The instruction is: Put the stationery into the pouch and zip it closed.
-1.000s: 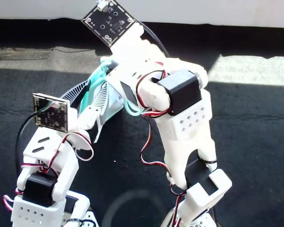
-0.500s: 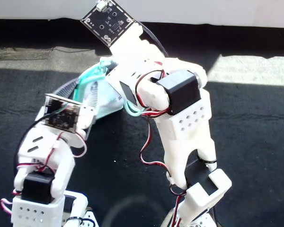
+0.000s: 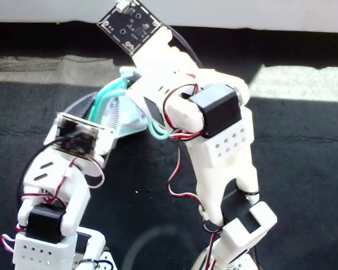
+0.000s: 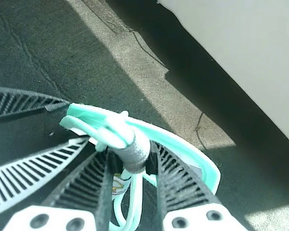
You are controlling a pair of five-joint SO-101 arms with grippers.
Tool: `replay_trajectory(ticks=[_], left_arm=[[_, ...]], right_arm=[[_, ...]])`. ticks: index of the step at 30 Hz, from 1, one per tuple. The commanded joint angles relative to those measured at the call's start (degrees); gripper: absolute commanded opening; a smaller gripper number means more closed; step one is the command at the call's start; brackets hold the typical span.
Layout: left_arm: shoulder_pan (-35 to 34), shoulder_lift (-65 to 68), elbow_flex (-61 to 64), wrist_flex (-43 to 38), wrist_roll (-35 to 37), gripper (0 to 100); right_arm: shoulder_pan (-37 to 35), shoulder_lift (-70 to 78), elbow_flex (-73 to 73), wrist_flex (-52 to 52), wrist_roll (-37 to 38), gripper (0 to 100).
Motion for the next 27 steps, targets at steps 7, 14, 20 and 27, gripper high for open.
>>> replay_trajectory(ticks=[7,14,20,27], left_arm=[[2.6,-0.5,-0.5,0.5,-3.6,15],[2.6,-0.6,-0.7,2.1,-3.3,15],[3.0,-4.9,-3.7,7.2,-3.3,15],[2.6,-12.4,-5.1,17.2,-3.3,15]], right_arm=[[2.0,-9.7,0.3,0.6,0.1,0.6],[2.0,-17.1,15.6,0.3,0.0,0.6],[0.4,-21.1,24.2,-1.6,0.0,0.6],[0.5,-23.7,28.8,-2.5,0.0,0.6]])
